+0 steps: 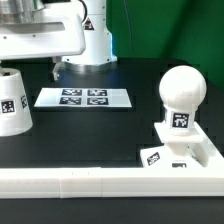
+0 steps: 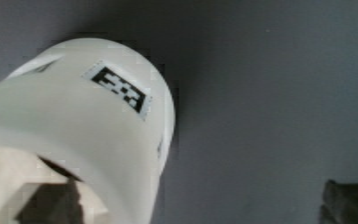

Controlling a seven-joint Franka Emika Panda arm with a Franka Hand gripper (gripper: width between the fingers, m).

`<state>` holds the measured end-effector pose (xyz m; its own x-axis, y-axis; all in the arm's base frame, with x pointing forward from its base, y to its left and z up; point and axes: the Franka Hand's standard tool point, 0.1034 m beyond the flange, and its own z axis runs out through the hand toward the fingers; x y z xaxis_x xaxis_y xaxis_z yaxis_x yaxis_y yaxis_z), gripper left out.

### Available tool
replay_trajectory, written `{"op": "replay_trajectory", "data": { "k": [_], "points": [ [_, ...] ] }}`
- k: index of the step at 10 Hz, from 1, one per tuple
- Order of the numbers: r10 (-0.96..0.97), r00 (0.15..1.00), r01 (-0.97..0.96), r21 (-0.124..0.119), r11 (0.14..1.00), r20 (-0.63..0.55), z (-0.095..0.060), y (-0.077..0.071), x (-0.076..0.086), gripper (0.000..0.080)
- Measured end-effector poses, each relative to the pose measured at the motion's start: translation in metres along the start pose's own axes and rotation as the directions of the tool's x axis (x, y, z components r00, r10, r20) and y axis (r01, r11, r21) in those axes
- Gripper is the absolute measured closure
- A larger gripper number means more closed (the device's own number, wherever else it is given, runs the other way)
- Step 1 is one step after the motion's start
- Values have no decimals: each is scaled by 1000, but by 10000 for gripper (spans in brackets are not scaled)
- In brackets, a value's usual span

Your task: Assemble lamp

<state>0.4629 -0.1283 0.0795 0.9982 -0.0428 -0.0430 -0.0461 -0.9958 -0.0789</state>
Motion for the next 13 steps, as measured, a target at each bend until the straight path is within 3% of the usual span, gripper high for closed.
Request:
{"op": "replay_trajectory", "data": {
  "k": [1,2,3,4,5,6,7,9,11,13],
  "points": [
    [2,1000,-2,0,1000,-1,0,1,0,221],
    [2,1000,-2,0,1000,0,0,1,0,356],
    [-2,1000,2,0,1000,0,0,-2,1,356],
    [-4,1000,4,1,1000,1,0,-4,1,558],
    [-6,1000,6,1,1000,2,1,-8,1,692],
    [-12,1000,12,2,1000,0,0,-11,3,692],
    [-15,1000,15,3,1000,2,1,-15,3,756],
    [-3,1000,3,10,1000,3,1,-31,6,756],
    [26,1000,-25,31,999,-5,-8,-63,15,756],
    [99,995,-98,68,993,-8,-30,-102,37,755]
  ]
}}
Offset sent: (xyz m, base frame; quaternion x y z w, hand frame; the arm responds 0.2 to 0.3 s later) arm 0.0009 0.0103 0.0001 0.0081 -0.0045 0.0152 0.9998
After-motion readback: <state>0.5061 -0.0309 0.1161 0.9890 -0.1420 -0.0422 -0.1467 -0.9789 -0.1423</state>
